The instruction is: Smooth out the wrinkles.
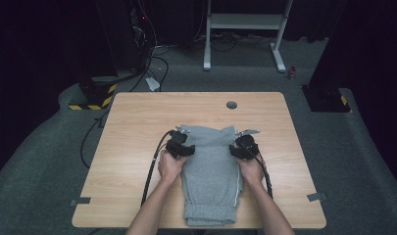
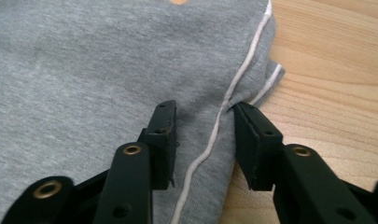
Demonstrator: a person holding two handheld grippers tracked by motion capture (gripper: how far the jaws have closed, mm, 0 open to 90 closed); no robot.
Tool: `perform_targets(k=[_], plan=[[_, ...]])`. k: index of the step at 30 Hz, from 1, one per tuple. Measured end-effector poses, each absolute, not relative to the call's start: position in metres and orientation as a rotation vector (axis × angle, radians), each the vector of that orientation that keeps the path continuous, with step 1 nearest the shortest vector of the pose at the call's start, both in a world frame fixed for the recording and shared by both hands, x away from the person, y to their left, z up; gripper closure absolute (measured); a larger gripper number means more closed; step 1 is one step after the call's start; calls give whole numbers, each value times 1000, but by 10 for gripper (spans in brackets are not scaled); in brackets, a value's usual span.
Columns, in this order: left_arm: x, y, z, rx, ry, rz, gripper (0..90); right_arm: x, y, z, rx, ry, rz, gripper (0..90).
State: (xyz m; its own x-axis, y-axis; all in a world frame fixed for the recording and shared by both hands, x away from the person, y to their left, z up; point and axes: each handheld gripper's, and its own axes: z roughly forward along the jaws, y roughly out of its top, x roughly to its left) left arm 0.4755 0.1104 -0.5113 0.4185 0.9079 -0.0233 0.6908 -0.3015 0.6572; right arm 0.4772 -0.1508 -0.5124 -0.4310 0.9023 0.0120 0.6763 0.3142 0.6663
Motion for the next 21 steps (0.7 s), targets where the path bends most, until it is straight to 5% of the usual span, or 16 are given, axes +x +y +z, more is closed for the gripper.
perform_targets(k=[7,21], plan=[[477,107,-509,2104,1329,457,568,480,-146,-508,1399,2283,828,764],[483,109,-508,2087,1320,327,806,483,-148,-508,1421,2302,847,804]])
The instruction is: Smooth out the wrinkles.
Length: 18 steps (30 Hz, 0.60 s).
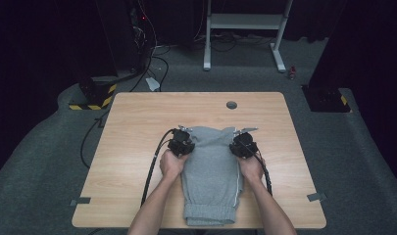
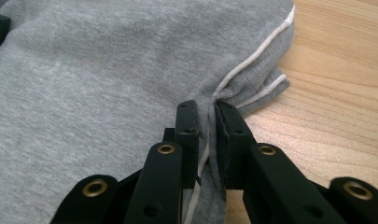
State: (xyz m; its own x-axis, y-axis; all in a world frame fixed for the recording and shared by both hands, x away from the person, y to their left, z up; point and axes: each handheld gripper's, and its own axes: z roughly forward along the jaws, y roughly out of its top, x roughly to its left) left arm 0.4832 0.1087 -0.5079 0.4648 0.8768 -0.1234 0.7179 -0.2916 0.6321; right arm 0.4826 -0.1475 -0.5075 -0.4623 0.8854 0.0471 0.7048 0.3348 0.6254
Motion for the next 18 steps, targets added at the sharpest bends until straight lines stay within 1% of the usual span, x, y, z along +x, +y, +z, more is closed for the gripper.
perform_targets(k=[8,12,18], plan=[[486,119,-506,2031,1318,226,822,483,-152,-504,1434,2293,886,816],[484,126,-498,1985,1300,206,823,480,-155,-497,1406,2287,923,817],[480,131,-488,1963,1270,204,825,477,-157,-489,1406,2283,965,819]])
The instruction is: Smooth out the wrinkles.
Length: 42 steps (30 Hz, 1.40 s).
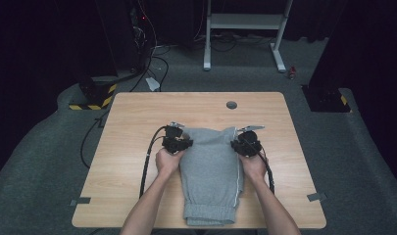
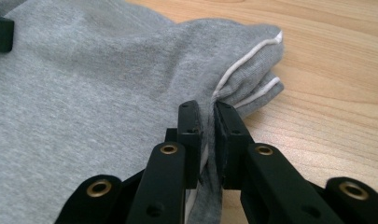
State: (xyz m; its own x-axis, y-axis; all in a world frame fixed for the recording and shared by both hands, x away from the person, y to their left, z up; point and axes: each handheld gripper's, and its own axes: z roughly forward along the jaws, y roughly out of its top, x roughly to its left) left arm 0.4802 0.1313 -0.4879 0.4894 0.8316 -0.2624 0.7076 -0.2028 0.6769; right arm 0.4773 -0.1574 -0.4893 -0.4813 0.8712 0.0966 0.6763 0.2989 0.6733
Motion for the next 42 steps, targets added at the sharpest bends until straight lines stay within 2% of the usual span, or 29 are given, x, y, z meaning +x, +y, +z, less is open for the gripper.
perform_targets(k=[12,22,28,33,42], plan=[[478,137,-478,1921,1260,181,826,474,-165,-477,1403,2282,1017,823],[494,139,-456,1892,1258,191,826,490,-162,-455,1379,2283,1021,828],[517,150,-417,1826,1264,225,826,513,-163,-417,1361,2225,1116,830],[513,148,-391,1805,1204,273,826,519,-161,-380,1309,2154,1206,830],[490,144,-401,1820,1147,236,825,491,-165,-394,1253,2168,1237,830]])
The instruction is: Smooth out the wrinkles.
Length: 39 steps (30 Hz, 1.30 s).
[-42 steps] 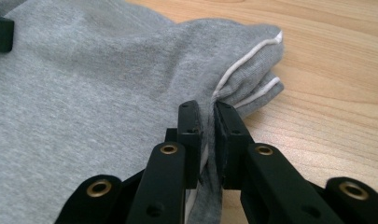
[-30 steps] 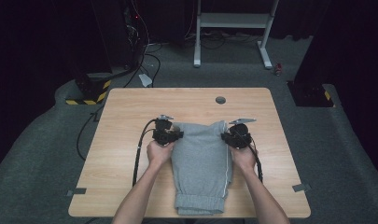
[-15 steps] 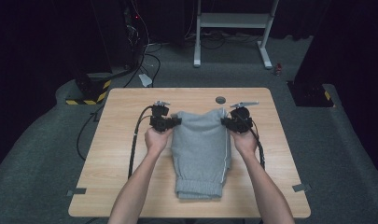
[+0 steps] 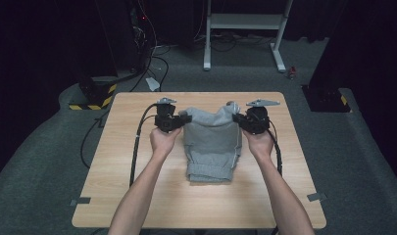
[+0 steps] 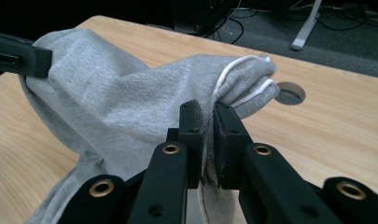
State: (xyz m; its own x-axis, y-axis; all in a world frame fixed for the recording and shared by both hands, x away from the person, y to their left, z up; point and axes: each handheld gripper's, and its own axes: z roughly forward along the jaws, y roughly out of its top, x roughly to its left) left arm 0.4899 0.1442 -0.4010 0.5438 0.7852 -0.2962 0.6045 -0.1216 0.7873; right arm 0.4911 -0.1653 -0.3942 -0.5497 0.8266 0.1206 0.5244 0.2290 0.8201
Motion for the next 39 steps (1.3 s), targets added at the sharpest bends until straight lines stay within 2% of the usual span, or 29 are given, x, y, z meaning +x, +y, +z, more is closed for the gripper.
perform_targets(k=[16,39], plan=[[460,153,-412,1837,1107,212,824,455,-164,-403,1192,2210,1221,829],[439,153,-422,1865,1057,214,821,430,-171,-423,1170,2231,1250,828]])
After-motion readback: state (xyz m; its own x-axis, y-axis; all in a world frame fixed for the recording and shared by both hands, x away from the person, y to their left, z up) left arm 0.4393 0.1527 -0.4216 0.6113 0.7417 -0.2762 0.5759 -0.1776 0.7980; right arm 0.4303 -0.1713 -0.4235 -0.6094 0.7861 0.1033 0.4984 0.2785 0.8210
